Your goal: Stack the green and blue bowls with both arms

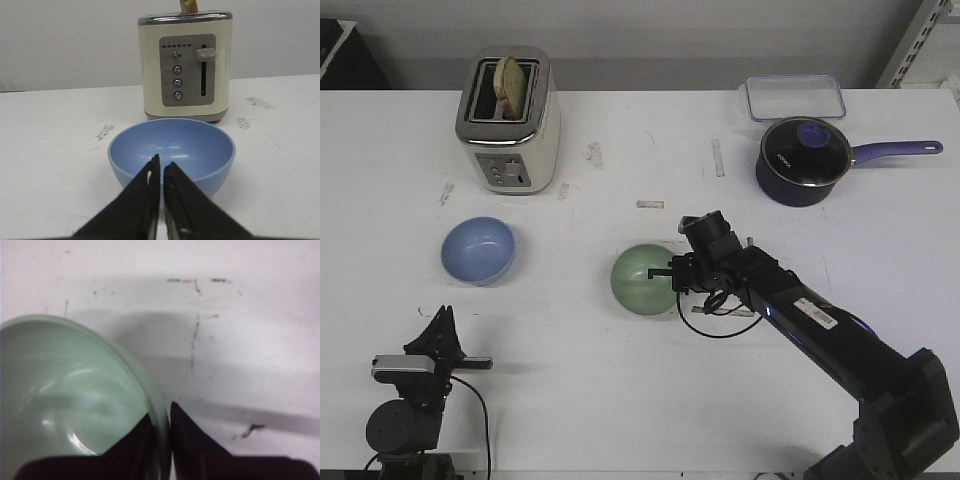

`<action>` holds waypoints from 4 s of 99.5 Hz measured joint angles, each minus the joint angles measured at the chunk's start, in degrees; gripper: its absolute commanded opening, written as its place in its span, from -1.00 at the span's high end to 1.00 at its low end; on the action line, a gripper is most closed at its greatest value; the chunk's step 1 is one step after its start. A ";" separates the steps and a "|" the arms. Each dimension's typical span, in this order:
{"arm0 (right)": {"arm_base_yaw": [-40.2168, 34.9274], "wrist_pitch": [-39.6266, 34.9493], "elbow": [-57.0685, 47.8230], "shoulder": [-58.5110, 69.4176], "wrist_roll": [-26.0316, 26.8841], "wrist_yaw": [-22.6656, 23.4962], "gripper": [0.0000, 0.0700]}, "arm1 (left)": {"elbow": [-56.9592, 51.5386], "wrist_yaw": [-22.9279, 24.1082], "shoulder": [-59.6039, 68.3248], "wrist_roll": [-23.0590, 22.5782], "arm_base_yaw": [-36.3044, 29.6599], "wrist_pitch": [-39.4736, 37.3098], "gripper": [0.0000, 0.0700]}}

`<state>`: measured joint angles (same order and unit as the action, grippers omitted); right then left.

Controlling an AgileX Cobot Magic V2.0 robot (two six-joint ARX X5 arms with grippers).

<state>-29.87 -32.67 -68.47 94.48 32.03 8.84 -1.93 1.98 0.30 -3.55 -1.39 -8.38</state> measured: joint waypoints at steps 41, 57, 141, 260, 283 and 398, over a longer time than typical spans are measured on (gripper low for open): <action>0.26 0.15 0.07 -1.66 0.17 -1.75 0.08 | 0.00 -0.02 0.00 0.00 0.00 0.02 0.99; 0.52 1.62 0.09 -9.03 -2.38 -4.13 0.07 | 0.00 0.00 0.00 0.02 0.00 0.02 0.99; 23.91 32.59 31.50 -43.56 -29.31 -7.72 0.98 | 0.00 0.00 0.00 0.00 0.00 0.02 0.99; 28.22 26.49 47.47 -87.12 -29.70 -7.63 0.98 | 0.00 0.00 0.00 0.02 0.00 0.02 0.99; 28.22 26.49 47.47 -87.12 -29.70 -7.63 0.98 | 0.00 0.00 0.00 0.04 0.00 -0.26 1.00; 28.22 26.49 47.47 -87.12 -29.70 -7.63 0.98 | -45.57 -0.42 44.92 6.10 0.00 23.91 1.00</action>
<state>-1.65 -6.17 -20.99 7.35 2.33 1.21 -47.51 1.56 45.21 2.55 -1.39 15.53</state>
